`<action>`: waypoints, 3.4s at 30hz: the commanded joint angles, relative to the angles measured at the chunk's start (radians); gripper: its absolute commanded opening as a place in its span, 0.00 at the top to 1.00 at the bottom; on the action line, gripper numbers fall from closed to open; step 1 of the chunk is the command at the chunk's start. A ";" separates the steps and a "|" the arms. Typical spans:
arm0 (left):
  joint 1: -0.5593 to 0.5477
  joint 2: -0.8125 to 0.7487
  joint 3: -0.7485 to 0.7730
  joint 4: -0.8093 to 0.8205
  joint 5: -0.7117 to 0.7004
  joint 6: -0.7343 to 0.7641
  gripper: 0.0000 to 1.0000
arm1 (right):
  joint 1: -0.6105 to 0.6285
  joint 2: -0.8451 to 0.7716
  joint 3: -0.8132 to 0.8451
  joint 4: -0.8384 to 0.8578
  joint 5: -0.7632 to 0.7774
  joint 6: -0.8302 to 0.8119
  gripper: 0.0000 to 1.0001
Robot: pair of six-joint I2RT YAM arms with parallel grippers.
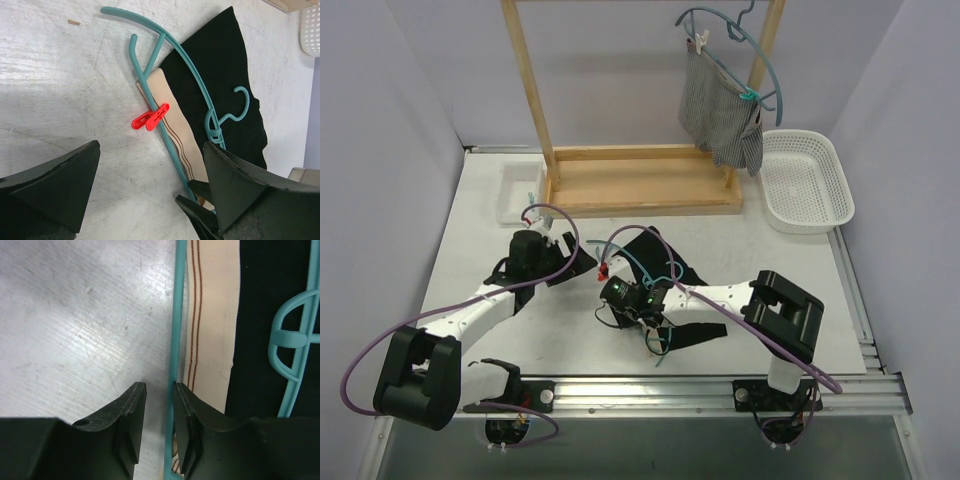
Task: Remove the underwear clipped to the hanger
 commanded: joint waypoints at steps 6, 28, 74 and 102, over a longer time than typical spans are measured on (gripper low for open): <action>0.012 0.017 0.015 0.014 0.008 -0.004 0.06 | -0.015 0.055 -0.014 -0.018 0.035 0.040 0.76; 0.011 0.139 0.049 0.178 0.112 -0.126 0.06 | -0.070 -0.163 -0.041 0.036 -0.009 0.029 1.00; -0.049 0.298 0.170 0.273 0.212 -0.257 0.49 | -0.085 -0.220 -0.093 0.102 -0.012 0.043 1.00; 0.253 0.059 0.300 -0.157 0.098 -0.076 0.98 | -0.176 -0.134 -0.162 0.142 -0.003 0.078 1.00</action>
